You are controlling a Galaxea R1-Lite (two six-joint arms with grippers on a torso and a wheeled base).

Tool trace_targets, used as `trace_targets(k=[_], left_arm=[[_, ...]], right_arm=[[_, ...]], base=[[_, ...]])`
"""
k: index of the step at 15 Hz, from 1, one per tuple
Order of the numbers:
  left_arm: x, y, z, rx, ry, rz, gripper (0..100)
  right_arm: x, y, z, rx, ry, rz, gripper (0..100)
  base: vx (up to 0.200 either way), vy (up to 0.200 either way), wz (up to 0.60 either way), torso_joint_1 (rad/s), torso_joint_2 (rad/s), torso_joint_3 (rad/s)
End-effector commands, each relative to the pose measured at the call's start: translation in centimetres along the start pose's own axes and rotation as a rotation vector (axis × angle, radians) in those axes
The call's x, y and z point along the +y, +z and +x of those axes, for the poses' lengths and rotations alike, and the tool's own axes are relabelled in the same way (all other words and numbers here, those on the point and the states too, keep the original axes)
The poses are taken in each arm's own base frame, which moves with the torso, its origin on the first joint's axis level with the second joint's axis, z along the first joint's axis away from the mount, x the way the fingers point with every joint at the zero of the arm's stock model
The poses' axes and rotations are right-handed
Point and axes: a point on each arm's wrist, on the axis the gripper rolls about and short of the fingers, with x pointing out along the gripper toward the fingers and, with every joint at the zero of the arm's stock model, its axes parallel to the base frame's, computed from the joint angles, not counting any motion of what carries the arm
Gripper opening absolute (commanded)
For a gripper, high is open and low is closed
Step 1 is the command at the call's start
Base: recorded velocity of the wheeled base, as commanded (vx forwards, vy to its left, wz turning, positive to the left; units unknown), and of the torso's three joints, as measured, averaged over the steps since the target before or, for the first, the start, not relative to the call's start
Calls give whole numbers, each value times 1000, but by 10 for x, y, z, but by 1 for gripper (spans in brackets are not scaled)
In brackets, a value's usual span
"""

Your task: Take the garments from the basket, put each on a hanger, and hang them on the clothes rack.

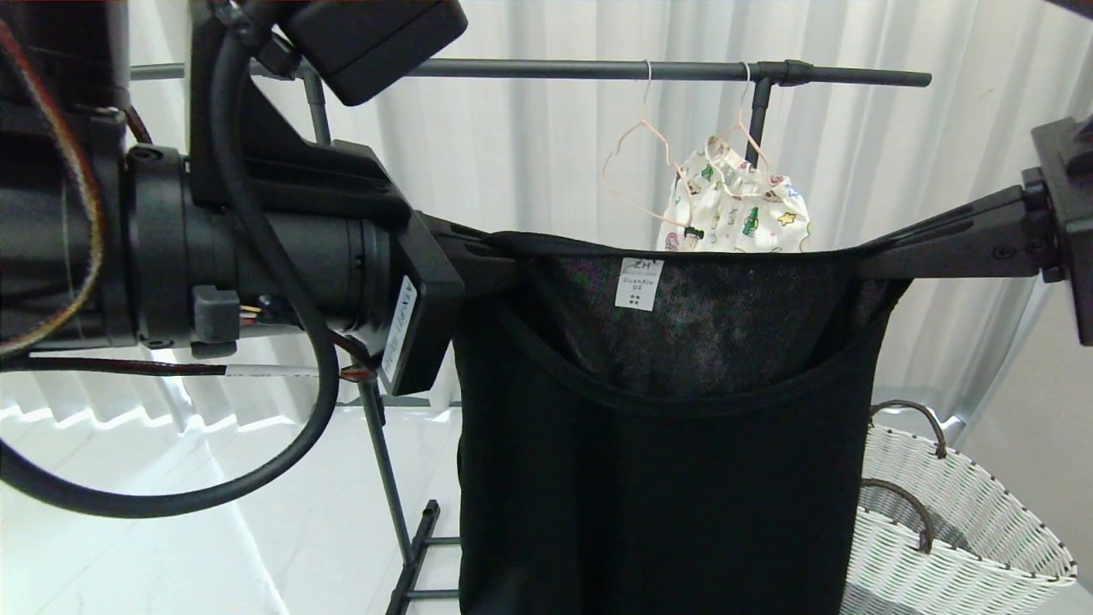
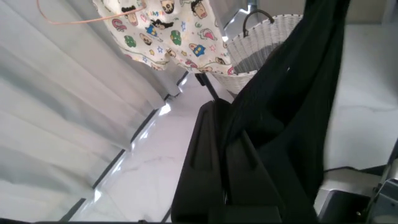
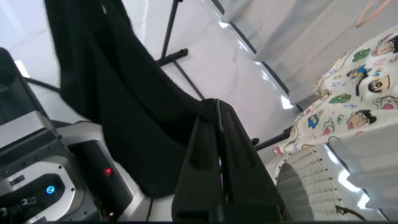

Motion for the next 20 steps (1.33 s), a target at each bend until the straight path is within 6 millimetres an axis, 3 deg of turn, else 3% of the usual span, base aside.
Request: trace_targets(k=[1,4,5,12,15,18,20], left_arm=[[0,-2,6,14,-6,-1,0],[0,-2,5,14,-6,-1,0],[0,-2,5,14,-6,-1,0],[-2,-10,1,46,17,-3,0],[6,-58,-40,183,227,-62,0],[20,-103,-84,320,498,-163,0],[21,-115,-97,359,592,-198,0]], right_arm=[[1,-1,-8,-15,-8,-3,0],[1,-1,-7,-13,-6,-3,0],[1,-1,-7,-12,-8,-3,100],[-5,-10,-10,21,-81,21,100],[-24,-57,-26,252,-502,107,100],[-33,-97,-39,299,-643,283,100],[-33,-124,-38,375,-741,298,100]], base=[[0,0,0,0,0,0],[0,0,0,0,0,0],[0,0,0,0,0,0],[0,0,0,0,0,0],[0,0,0,0,0,0],[0,0,0,0,0,0],[0,0,0,0,0,0]])
